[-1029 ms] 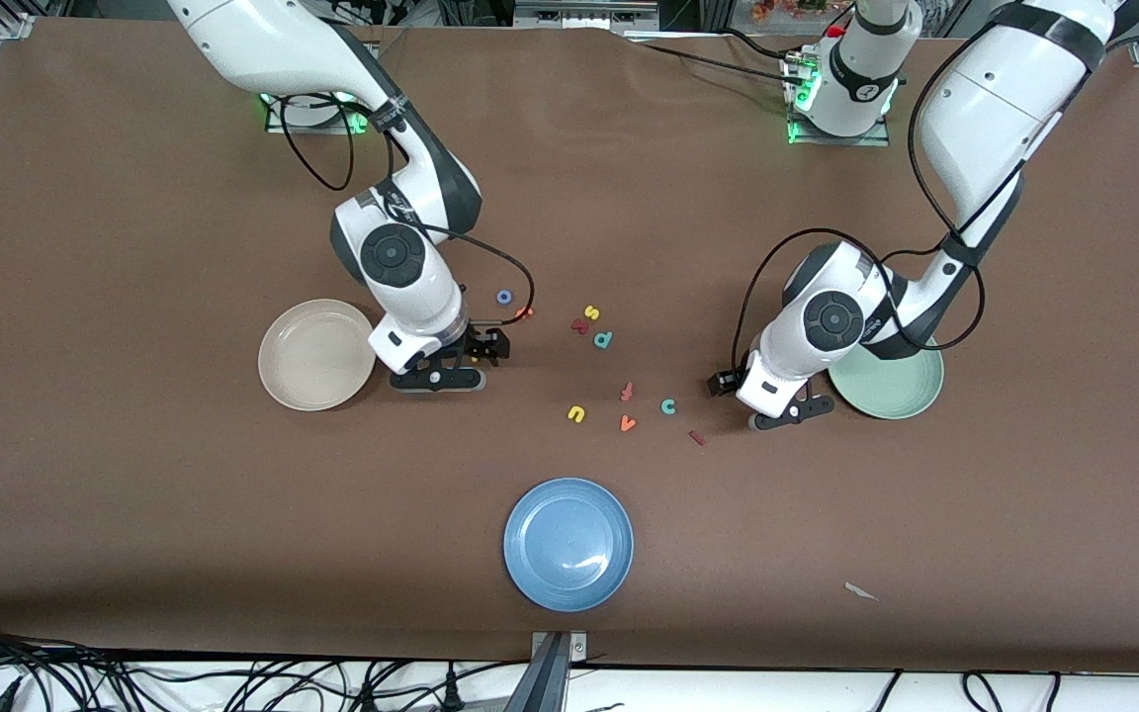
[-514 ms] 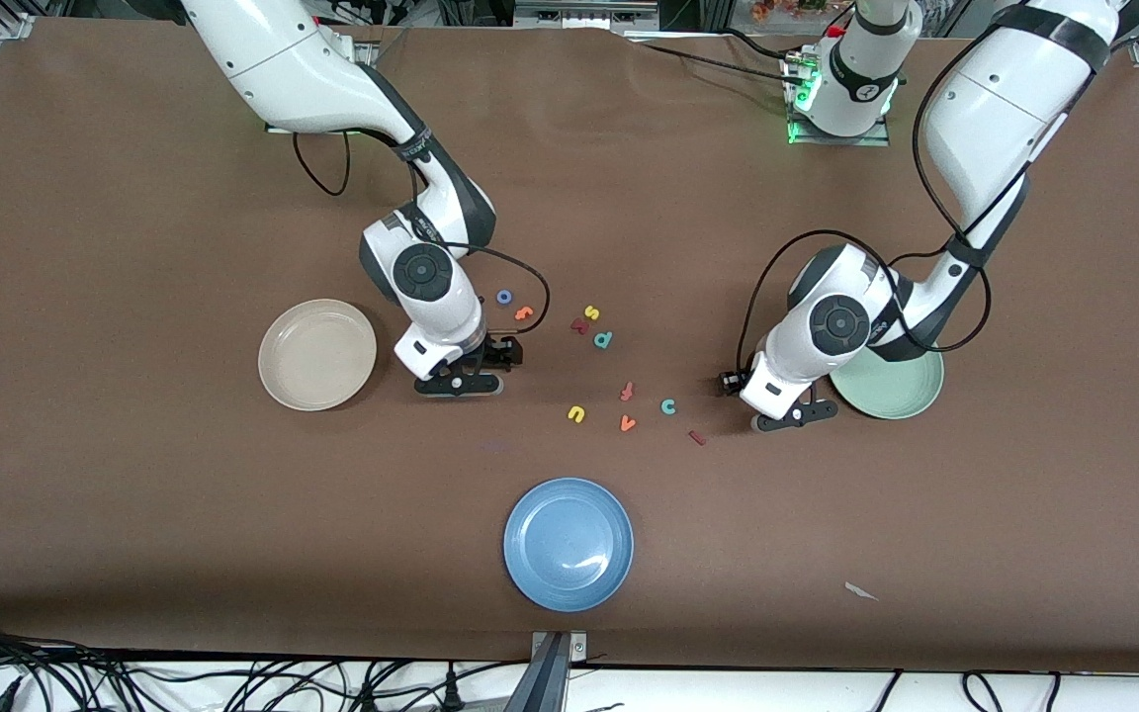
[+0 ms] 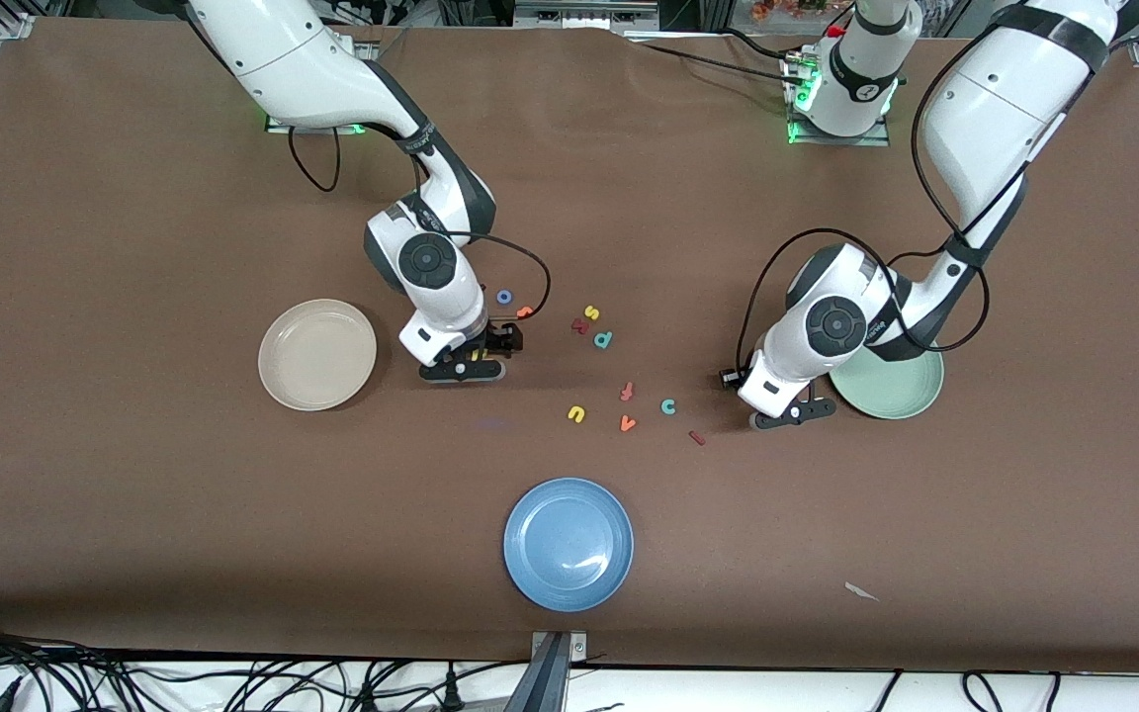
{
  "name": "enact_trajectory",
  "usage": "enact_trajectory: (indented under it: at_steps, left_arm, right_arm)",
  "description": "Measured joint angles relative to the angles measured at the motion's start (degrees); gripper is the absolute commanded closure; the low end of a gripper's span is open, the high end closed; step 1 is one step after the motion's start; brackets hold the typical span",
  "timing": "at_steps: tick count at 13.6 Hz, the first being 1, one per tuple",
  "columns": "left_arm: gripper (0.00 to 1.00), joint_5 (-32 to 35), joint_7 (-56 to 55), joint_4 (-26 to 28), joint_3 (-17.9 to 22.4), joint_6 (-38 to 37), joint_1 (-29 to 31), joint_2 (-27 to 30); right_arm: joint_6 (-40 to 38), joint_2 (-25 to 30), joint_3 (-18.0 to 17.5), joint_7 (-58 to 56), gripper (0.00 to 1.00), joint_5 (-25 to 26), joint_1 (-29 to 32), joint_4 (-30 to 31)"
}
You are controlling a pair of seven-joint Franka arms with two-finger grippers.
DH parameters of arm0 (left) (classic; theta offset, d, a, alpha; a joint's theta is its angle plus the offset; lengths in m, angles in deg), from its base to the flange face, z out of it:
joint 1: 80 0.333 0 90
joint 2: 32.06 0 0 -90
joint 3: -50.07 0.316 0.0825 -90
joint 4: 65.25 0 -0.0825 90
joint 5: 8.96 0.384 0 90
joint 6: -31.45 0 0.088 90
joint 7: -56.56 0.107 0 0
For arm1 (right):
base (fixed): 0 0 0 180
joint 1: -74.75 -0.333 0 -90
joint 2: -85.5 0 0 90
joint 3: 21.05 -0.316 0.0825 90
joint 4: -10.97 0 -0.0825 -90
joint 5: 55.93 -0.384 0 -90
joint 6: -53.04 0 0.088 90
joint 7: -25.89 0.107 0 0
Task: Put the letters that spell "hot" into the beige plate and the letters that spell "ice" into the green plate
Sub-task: 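Grasp the yellow letter with the right gripper while the left gripper grasps orange, then put the yellow letter in the cream plate while the left gripper drops orange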
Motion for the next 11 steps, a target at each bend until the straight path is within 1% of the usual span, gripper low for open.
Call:
enact_trajectory:
  at_steps: [1, 2, 4, 6, 8, 9, 10, 11]
  left_arm:
    - [0.98, 0.0, 0.0, 0.0, 0.0, 0.0, 0.0, 0.0]
    - [1.0, 0.0, 0.0, -0.1, 0.0, 0.0, 0.0, 0.0]
    - [1.0, 0.0, 0.0, -0.3, 0.0, -0.8, 0.0, 0.0]
    - [1.0, 0.0, 0.1, -1.9, -0.1, -4.8, 0.1, 0.4]
    - [1.0, 0.0, 1.8, -4.8, -1.0, -11.4, 0.6, 1.7]
    - [1.0, -0.1, 2.8, -6.4, -2.1, -15.1, 1.5, 2.5]
    - [1.0, -0.4, 4.6, -7.8, -3.6, -18.4, 3.1, 3.3]
    - [1.0, -0.8, 7.1, -8.8, -5.3, -21.4, 5.4, 4.2]
  right_arm:
    - [0.8, 0.2, 0.0, 0.0, 0.16, 0.0, 0.0, 0.8]
    - [1.1, 0.4, 0.0, 0.0, 0.25, 0.0, 0.0, 1.3]
    - [1.3, 1.0, 0.0, 0.0, 0.45, 0.0, 0.0, 1.8]
    - [1.3, 1.6, -0.1, 0.1, 0.65, 0.0, 0.0, 2.3]
    - [1.4, 1.6, -0.1, 0.1, 0.74, 0.0, 0.0, 2.3]
    - [1.4, 1.6, -0.1, 0.1, 0.81, 0.0, 0.0, 2.4]
    - [1.4, 1.7, -0.1, 0.1, 0.82, 0.0, 0.0, 2.4]
    - [1.4, 1.8, -0.1, 0.1, 0.88, 0.0, 0.0, 2.5]
